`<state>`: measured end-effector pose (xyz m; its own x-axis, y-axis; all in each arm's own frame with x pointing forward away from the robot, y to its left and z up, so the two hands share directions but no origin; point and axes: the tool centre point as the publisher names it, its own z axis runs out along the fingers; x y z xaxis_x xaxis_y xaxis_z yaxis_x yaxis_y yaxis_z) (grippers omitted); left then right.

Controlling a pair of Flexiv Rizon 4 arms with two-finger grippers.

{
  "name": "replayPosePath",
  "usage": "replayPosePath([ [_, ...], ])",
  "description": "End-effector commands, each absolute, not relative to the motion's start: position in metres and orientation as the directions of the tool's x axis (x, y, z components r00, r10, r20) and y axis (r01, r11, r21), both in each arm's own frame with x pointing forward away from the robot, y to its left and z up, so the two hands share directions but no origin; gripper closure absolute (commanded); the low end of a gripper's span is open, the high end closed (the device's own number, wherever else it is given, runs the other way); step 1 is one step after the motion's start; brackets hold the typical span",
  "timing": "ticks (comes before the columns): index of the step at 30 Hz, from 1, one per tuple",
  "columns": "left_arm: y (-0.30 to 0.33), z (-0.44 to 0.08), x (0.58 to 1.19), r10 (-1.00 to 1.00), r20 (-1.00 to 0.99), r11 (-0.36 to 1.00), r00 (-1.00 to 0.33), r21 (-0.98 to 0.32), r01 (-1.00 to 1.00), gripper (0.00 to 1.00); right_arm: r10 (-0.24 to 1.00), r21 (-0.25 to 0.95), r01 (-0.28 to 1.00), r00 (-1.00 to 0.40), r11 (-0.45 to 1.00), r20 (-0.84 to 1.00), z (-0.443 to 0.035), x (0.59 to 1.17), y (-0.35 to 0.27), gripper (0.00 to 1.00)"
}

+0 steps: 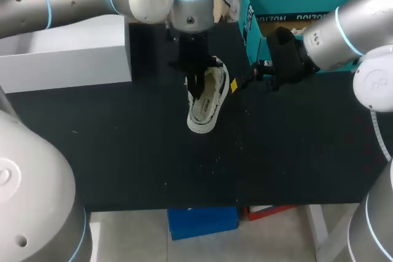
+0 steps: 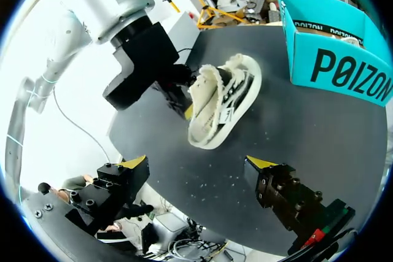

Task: Take the shoe out of the shoebox, open the shoe tongue, remove and reinsert the insole, then place the shoe into the shoebox

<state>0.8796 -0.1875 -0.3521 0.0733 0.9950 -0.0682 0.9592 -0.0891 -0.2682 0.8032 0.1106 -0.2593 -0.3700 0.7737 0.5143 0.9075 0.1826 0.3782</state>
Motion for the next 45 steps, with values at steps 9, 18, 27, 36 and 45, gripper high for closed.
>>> replayPosePath([
  [9, -0.188, -0.407, 0.877, 0.998, -0.061, -0.017, 0.006, -0.191, 0.981, 1.0, 0.776, 0.376, 0.908, -0.369, 0.183, 0.512, -0.259, 0.804, 0.112, 0.0],
  [18, -0.19, -0.42, 0.878, 0.995, -0.094, -0.031, 0.019, -0.132, 0.991, 1.0, 0.776, 0.376, 0.908, -0.369, 0.183, 0.512, -0.259, 0.804, 0.112, 0.0],
  [27, -0.174, -0.359, 0.891, 0.964, -0.267, -0.038, 0.005, -0.118, 0.992, 1.0, 0.776, 0.376, 0.908, -0.369, 0.183, 0.512, -0.259, 0.804, 0.112, 0.0],
  [36, -0.153, -0.304, 0.927, 0.818, -0.566, 0.017, -0.096, -0.143, 0.99, 1.0, 0.776, 0.376, 0.908, -0.369, 0.183, 0.512, -0.259, 0.804, 0.112, 0.0],
  [45, -0.151, -0.296, 0.977, 0.798, -0.576, 0.156, -0.175, -0.082, 0.984, 1.0, 0.776, 0.376, 0.908, -0.369, 0.183, 0.512, -0.259, 0.804, 0.112, 0.0],
])
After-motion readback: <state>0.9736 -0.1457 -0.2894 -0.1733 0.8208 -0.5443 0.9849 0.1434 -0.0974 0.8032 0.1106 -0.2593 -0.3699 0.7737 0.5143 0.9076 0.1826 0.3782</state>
